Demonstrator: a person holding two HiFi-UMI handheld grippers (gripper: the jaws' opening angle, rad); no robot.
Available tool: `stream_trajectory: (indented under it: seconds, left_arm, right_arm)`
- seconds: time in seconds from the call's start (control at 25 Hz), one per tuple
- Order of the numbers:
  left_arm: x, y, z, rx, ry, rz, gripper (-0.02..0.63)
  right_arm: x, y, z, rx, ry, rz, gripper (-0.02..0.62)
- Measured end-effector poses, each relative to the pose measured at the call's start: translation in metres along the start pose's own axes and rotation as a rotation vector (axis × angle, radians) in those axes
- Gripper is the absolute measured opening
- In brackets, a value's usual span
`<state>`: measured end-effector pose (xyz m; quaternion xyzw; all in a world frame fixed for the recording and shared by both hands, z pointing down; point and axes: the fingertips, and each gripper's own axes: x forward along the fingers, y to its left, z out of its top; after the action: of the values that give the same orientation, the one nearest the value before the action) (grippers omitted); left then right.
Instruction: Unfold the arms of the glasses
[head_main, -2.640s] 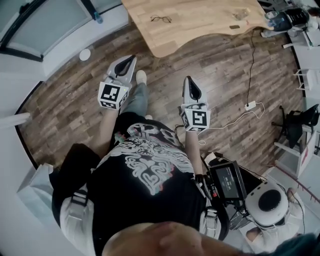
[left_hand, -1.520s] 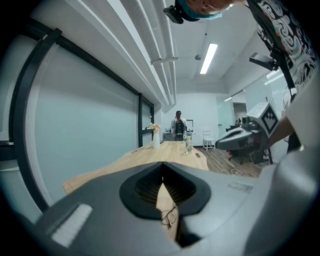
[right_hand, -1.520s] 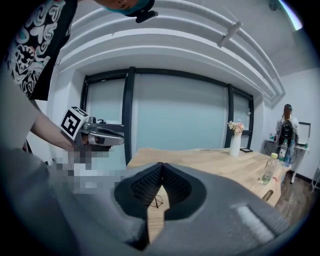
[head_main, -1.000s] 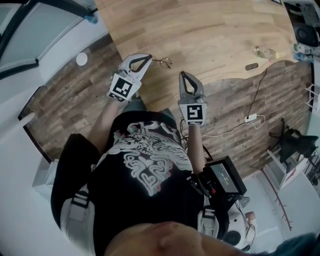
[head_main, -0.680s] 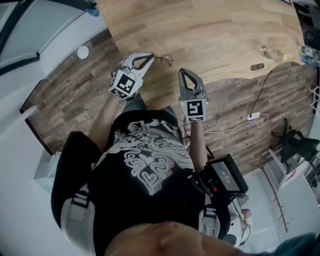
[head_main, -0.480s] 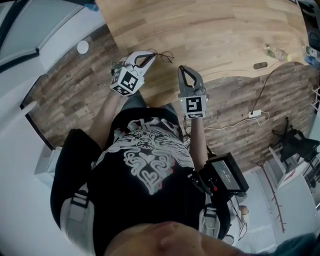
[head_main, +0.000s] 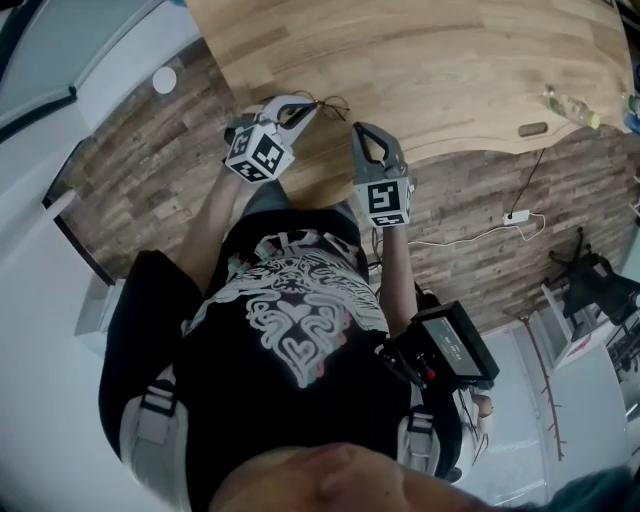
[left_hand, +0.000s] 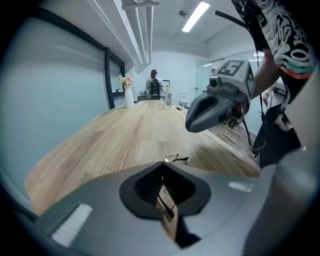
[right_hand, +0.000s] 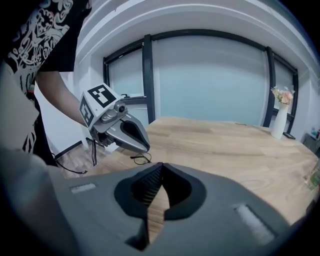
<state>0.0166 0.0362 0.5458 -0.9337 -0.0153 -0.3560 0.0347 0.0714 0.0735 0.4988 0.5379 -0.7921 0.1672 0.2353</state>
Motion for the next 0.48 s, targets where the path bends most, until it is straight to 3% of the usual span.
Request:
stream_trajectory:
  seconds: [0.28, 0.48]
  left_arm:
    - [0.012, -0.003, -0.008, -0.003, 0.034, -0.056, -0.009]
    - [0.02, -0.006, -0.01, -0.035, 0.063, -0.128, 0.079]
  right_arm:
    - [0.017, -0.002, -0.014, -0.035, 0.072, 0.036, 0.0]
    - [0.03, 0.0, -0.017, -0.032, 0.075, 0.087, 0.011]
